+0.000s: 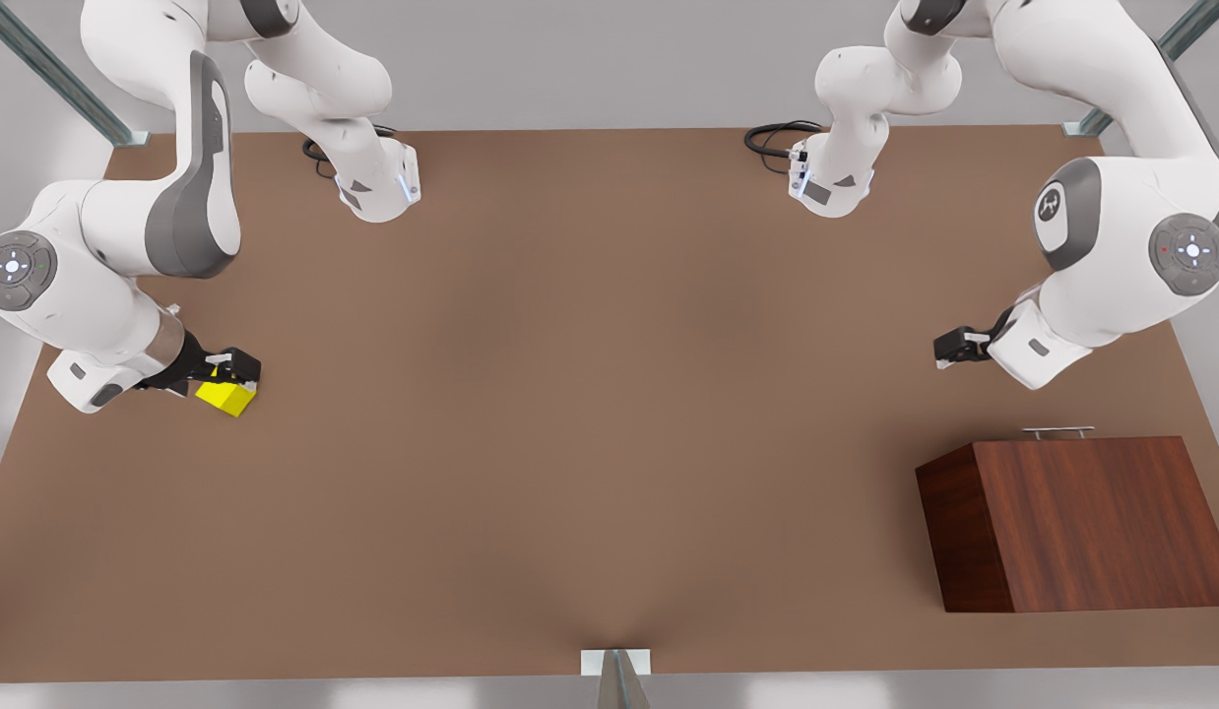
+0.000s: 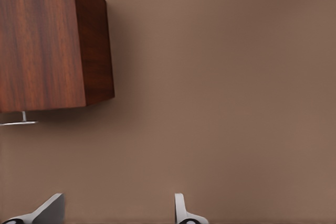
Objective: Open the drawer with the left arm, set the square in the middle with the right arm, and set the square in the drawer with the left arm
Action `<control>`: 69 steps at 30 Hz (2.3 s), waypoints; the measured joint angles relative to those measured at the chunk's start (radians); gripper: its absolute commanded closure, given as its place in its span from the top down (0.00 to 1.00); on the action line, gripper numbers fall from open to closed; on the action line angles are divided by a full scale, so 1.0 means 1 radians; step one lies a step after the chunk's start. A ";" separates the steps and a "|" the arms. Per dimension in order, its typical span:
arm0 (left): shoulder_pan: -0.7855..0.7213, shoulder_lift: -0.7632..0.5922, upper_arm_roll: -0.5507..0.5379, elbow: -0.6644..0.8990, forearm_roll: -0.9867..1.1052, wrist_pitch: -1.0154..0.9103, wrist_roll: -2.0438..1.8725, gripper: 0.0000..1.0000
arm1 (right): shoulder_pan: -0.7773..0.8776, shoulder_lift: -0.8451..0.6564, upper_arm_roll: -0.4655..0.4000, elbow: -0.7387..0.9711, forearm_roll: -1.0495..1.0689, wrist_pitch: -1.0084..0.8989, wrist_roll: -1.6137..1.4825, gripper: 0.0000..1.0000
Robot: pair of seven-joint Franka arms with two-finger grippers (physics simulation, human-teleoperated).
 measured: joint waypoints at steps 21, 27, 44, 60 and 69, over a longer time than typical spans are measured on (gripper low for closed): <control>0.103 -0.145 0.244 -0.851 0.009 1.156 -1.102 1.00 | -0.299 -0.027 -0.001 -0.664 0.079 0.483 0.520 1.00; 0.155 -0.080 0.244 -0.849 0.013 1.230 -1.101 1.00 | -0.427 0.078 -0.002 -0.653 0.087 0.586 0.504 1.00; 0.175 0.028 0.241 -0.831 0.015 1.359 -1.094 1.00 | -0.440 0.241 0.005 -0.558 -0.049 0.632 0.450 1.00; 0.186 0.035 0.242 -0.838 0.015 1.287 -1.095 1.00 | -0.434 0.295 0.005 -0.593 -0.051 0.739 0.354 0.71; 0.202 0.007 0.245 -0.837 0.023 1.211 -1.087 1.00 | -0.434 0.283 0.011 -0.590 -0.079 0.735 0.361 0.70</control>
